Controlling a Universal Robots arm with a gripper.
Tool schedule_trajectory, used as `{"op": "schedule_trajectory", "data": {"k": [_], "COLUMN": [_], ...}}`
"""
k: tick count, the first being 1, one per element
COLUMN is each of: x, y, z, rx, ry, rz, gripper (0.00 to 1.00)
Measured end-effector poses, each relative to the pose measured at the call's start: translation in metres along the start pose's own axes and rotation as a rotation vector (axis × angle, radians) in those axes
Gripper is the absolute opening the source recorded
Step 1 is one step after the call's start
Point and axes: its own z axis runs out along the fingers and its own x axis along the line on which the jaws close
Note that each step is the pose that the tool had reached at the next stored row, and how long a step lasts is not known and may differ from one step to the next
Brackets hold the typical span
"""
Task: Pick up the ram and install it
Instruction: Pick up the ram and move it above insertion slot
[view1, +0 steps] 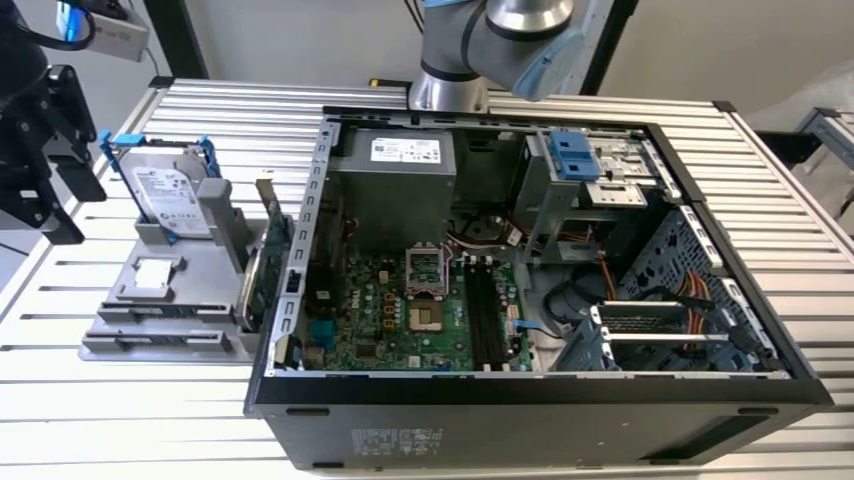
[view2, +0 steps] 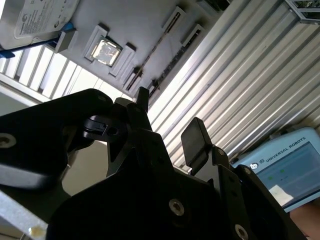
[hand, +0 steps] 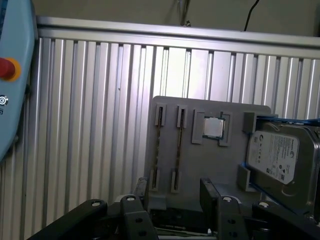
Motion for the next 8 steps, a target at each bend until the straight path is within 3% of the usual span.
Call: {"op": "schedule_trajectory", "data": {"k": [8], "x": [-0.0001], "y": [0.0], "z": [0.0021], "rx": [-0.0001], "ry": [0.002], "rz": [0.001], "gripper": [1.0]}}
